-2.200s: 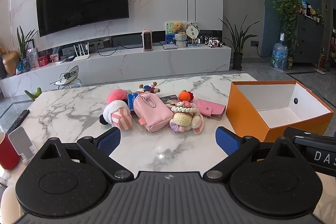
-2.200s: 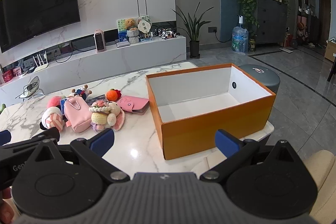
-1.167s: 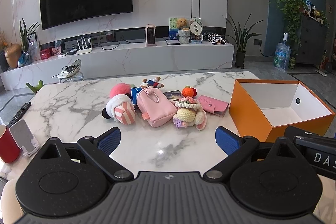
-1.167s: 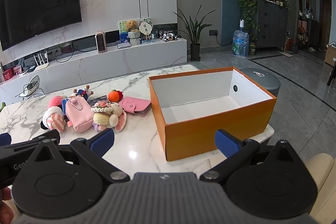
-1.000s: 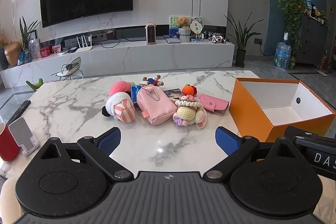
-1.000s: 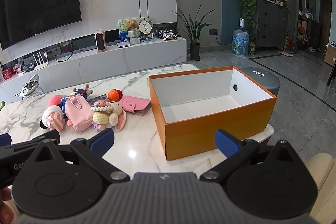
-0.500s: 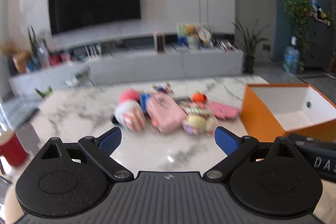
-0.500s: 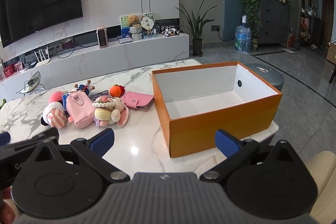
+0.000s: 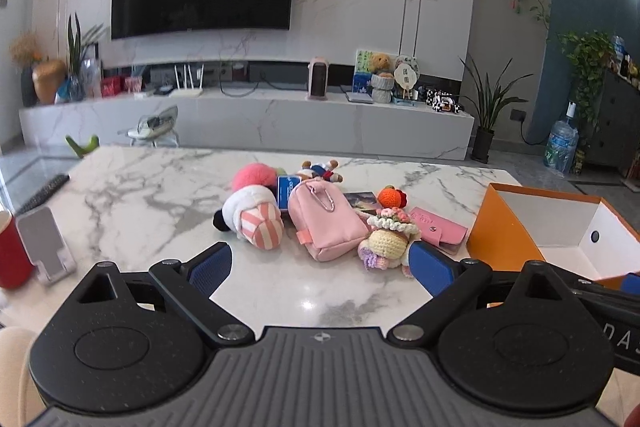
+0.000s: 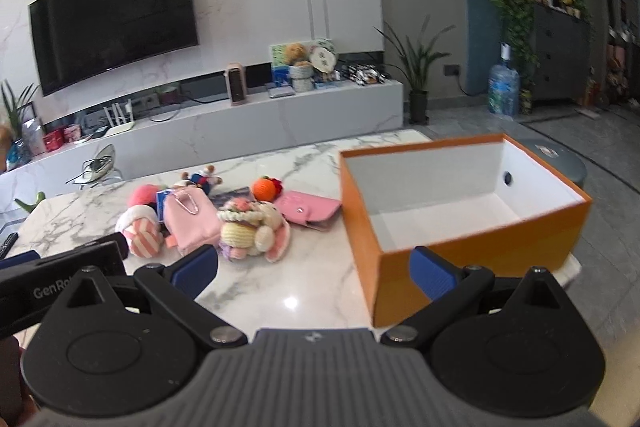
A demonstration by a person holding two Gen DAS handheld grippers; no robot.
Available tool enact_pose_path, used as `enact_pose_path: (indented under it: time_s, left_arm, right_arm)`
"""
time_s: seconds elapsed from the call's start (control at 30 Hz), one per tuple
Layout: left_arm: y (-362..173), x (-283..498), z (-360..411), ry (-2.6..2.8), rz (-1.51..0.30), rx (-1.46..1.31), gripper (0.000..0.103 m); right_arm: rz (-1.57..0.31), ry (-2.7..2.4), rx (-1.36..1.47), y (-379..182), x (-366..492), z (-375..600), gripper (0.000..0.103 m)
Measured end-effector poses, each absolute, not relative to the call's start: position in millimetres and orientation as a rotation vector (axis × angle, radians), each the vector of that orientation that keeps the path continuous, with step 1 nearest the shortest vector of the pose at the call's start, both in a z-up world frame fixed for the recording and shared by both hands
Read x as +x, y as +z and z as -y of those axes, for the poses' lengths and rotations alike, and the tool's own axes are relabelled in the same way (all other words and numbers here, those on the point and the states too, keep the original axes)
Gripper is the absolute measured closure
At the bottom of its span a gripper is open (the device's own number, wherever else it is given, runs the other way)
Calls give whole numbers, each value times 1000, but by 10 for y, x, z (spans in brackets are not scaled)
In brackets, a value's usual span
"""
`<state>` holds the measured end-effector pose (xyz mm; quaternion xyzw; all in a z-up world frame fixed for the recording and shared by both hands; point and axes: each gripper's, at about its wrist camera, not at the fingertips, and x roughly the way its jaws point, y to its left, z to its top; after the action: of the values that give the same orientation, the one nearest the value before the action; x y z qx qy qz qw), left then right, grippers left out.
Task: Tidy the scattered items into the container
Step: 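Grasp the panda-hat plush with the left tool while the right tool grasps the crocheted bunny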
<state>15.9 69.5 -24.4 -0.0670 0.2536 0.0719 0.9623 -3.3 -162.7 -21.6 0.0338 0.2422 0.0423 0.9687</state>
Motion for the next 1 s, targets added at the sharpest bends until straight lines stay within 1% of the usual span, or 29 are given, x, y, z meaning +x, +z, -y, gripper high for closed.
enact_pose_path:
  time_s: [0.1, 0.13, 0.17, 0.2, 0.23, 0.27, 0.37, 0.6, 1.0]
  left_arm:
    - [-309, 271, -823, 140, -558, -160, 0]
    - [-322, 310, -854, 138, -571, -159, 0]
    - [-332, 348, -881, 138, -583, -158, 0]
    - [-339, 386, -904, 141, -594, -157, 1]
    - [-343, 429, -928, 142, -606, -159, 4]
    - [-349, 480, -953, 139, -619, -163, 8]
    - [-373, 640, -1025, 139, -650, -171, 11]
    - [-482, 1074, -1186, 183, -707, -163, 12]
    - [-945, 1937, -1497, 251, -817, -189, 12]
  right_arm:
    - [-497, 123, 36, -227, 93, 1523, 1]
    - [-501, 136, 22, -234, 142, 1483, 4]
    - [-507, 150, 12, -242, 193, 1441, 10]
    - [-514, 164, 2, -250, 243, 1399, 13]
    - [-522, 179, -5, -258, 298, 1359, 18]
    - [-530, 190, -9, -268, 355, 1323, 19]
    - [-548, 212, -14, -287, 527, 1220, 19]
    - [-597, 225, -27, -395, 1011, 1035, 19]
    - [-713, 197, -21, -820, 1953, 774, 18]
